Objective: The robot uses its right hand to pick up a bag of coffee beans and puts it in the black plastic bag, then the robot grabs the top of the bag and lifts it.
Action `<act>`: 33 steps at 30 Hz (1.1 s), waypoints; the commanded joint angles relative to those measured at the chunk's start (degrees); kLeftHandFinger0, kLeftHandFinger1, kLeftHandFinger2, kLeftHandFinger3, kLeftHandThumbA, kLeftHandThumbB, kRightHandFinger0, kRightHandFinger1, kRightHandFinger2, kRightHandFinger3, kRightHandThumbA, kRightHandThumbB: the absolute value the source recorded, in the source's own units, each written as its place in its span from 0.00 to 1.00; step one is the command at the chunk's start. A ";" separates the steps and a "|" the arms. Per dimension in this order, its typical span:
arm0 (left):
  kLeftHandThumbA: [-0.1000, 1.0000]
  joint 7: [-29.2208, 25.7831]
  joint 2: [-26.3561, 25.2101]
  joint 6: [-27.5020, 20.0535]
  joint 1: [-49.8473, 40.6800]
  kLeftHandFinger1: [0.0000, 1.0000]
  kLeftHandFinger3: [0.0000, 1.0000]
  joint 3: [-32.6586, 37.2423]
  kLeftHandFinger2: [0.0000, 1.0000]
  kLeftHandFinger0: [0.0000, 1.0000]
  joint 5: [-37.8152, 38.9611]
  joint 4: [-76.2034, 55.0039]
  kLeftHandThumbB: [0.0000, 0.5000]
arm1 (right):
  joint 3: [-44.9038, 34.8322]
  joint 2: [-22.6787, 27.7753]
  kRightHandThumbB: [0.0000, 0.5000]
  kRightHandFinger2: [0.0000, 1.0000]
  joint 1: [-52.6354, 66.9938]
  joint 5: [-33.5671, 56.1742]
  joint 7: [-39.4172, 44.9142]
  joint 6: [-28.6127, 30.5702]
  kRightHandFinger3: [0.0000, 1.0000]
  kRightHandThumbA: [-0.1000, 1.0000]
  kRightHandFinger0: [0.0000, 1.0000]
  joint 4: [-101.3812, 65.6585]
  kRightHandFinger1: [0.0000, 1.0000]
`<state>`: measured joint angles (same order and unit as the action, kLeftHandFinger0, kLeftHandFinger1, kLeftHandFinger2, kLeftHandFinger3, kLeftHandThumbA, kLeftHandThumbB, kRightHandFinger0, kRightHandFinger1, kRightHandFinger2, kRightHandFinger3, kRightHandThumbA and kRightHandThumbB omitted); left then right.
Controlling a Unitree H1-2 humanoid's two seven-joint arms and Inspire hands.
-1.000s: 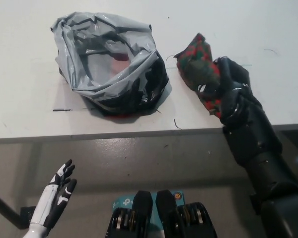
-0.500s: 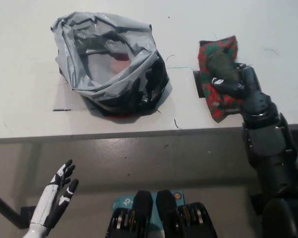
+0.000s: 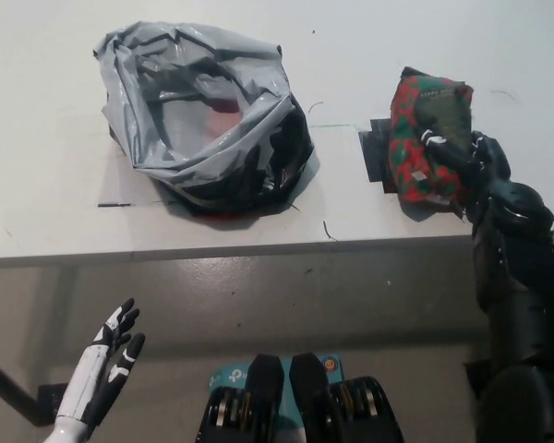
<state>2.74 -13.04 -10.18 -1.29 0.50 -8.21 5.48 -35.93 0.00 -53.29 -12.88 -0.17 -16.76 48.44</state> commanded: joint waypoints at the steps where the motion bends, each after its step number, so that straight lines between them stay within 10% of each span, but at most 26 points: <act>1: 0.96 0.69 -1.76 -0.54 1.07 1.00 1.00 -0.15 1.00 1.00 -0.72 -3.04 0.44 | -5.71 -6.24 0.21 0.67 -8.19 26.94 10.20 -9.44 0.92 0.00 0.00 -16.82 0.10; 14: 0.95 0.37 -1.73 -0.16 0.70 1.00 1.00 0.02 1.00 1.00 -1.63 -3.11 0.43 | 3.35 -6.94 0.14 0.72 -10.17 31.96 6.65 -10.17 1.00 0.00 0.00 -29.86 0.19; 16: 0.95 0.37 -1.65 0.08 0.65 1.00 1.00 0.03 1.00 1.00 -1.62 -3.29 0.44 | 4.13 -6.79 0.18 0.76 -10.92 32.63 6.28 -10.17 0.79 0.00 0.00 -30.57 0.23; 20: 0.95 0.48 -1.60 0.03 0.65 1.00 1.00 0.10 1.00 1.00 -1.49 -3.28 0.43 | 6.80 -6.02 0.22 0.81 -12.44 32.63 4.30 -10.17 0.96 0.00 0.00 -31.24 0.35; 24: 0.95 0.64 -1.66 -0.19 0.57 1.00 1.00 0.08 1.00 1.00 -1.29 -3.35 0.42 | 9.33 -5.45 0.20 0.78 -13.66 33.96 2.49 -10.17 0.76 0.00 0.00 -31.80 0.35; 29: 0.96 0.62 -1.75 0.10 0.59 1.00 1.00 0.01 1.00 1.00 -1.67 -3.41 0.45 | 13.72 -4.50 0.21 0.76 -15.18 32.46 2.51 -10.17 0.91 0.00 0.00 -31.61 0.37; 33: 0.96 0.65 -1.84 -0.09 0.63 1.00 1.00 0.17 1.00 1.00 -1.94 -3.41 0.43 | 18.25 -3.58 0.22 0.85 -17.26 31.33 2.63 -10.17 0.79 0.00 0.00 -29.34 0.41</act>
<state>2.95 -13.52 -10.04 -1.23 0.51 -8.98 4.08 -22.64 -4.89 -63.04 14.75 0.72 -27.02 20.68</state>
